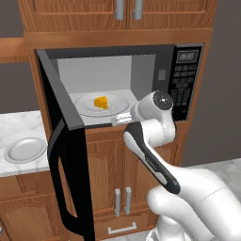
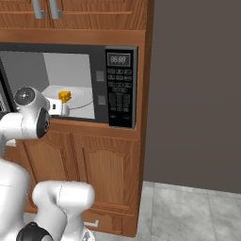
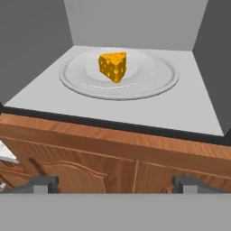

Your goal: Pick the cheese from the counter and place it in the microwave. Then turn on the microwave.

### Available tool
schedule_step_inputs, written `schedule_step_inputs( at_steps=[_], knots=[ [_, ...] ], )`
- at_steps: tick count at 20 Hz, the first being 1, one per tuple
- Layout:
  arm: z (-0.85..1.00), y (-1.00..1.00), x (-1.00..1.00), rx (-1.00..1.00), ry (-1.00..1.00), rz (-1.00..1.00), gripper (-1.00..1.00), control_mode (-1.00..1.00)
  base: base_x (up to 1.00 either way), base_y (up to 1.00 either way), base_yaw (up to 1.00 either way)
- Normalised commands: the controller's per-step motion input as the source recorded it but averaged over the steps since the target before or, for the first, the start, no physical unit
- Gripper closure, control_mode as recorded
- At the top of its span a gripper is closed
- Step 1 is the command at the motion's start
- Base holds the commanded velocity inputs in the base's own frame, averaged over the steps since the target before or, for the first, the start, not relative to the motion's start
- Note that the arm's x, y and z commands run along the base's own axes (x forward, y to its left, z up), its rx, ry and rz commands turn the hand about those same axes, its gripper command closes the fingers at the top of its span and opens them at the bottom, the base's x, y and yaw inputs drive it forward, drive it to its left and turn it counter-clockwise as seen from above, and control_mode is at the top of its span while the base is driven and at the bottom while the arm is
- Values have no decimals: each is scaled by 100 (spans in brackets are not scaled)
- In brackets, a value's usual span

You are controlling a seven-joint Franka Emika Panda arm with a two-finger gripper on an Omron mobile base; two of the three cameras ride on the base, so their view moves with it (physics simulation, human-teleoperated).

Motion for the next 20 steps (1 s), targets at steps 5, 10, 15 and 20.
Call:
schedule_step_inputs(
  at_steps=[5,10,15,20],
  knots=[
    [17,-17,-59,0,-5,0,-100,-100,0,0,0],
    [15,-17,-56,0,-4,0,-100,-100,0,0,0],
    [8,-5,-45,0,-1,0,-100,-100,0,0,0],
    [10,-7,-43,0,-2,0,-100,-100,0,0,0]
  ],
)
